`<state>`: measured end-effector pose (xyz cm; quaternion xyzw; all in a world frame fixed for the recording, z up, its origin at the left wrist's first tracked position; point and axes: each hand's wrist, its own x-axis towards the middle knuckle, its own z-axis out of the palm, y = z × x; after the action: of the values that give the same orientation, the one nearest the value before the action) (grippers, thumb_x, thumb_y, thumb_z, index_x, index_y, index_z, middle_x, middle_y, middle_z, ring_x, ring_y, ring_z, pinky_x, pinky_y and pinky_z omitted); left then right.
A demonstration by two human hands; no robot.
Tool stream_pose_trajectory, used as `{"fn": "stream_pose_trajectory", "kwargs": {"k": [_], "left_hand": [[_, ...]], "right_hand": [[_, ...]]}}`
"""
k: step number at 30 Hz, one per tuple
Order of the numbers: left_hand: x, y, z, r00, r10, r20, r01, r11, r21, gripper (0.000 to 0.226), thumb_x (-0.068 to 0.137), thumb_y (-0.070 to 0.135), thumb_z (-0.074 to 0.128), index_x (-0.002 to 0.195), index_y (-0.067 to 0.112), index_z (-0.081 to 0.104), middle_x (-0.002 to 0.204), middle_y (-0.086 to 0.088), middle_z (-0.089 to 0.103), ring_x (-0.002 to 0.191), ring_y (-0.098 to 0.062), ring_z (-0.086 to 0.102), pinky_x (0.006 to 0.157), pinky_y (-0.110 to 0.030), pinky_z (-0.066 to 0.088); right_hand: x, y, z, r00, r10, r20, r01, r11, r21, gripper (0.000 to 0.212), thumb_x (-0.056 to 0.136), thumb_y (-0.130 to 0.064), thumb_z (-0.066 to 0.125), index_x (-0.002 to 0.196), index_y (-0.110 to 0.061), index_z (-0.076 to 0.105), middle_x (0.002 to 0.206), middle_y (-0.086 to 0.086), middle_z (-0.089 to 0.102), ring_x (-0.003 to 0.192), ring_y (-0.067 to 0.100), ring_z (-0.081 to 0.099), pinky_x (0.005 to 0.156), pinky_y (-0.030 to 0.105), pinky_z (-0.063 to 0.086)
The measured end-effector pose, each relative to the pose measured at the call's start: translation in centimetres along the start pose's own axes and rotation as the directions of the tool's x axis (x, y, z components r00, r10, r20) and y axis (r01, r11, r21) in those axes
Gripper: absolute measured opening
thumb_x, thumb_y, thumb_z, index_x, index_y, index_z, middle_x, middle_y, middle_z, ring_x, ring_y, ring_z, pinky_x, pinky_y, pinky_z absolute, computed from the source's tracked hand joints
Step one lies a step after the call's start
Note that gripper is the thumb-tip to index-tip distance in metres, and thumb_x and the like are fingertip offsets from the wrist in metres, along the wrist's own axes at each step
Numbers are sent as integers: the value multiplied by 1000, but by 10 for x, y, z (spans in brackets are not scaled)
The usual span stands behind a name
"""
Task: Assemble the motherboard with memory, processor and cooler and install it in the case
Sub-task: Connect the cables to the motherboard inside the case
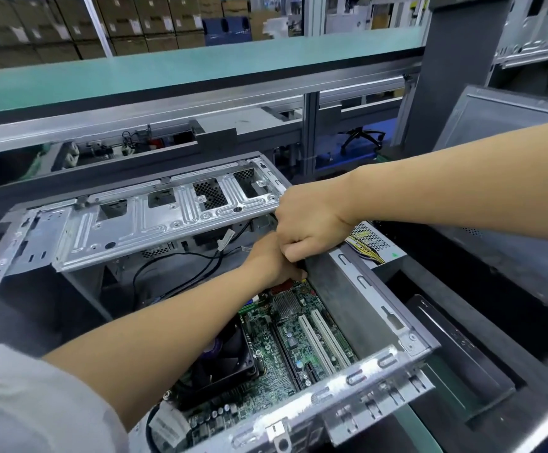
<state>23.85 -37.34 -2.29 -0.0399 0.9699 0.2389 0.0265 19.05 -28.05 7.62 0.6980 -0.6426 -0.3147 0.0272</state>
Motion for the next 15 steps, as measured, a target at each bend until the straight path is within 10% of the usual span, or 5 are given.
{"fn": "stream_pose_trajectory", "kwargs": {"k": [12,15], "left_hand": [[1,-4,9,996,-31,-85,18,988,-150,15,75,11,76,84,7,64,85,-5,61,79,-16,53,59,-28,39],[-1,-4,11,997,-61,-57,42,954,-297,11,79,-1,65,91,-3,64,97,-21,65,93,-31,61,76,-40,51]], "right_hand": [[0,-3,-3,1000,11,-5,-10,996,90,47,85,-41,15,56,-20,45,52,-2,40,49,13,32,59,29,31],[-1,0,-4,1000,16,25,-20,986,168,48,94,-38,24,52,-21,41,52,0,42,48,13,34,55,29,29]]}}
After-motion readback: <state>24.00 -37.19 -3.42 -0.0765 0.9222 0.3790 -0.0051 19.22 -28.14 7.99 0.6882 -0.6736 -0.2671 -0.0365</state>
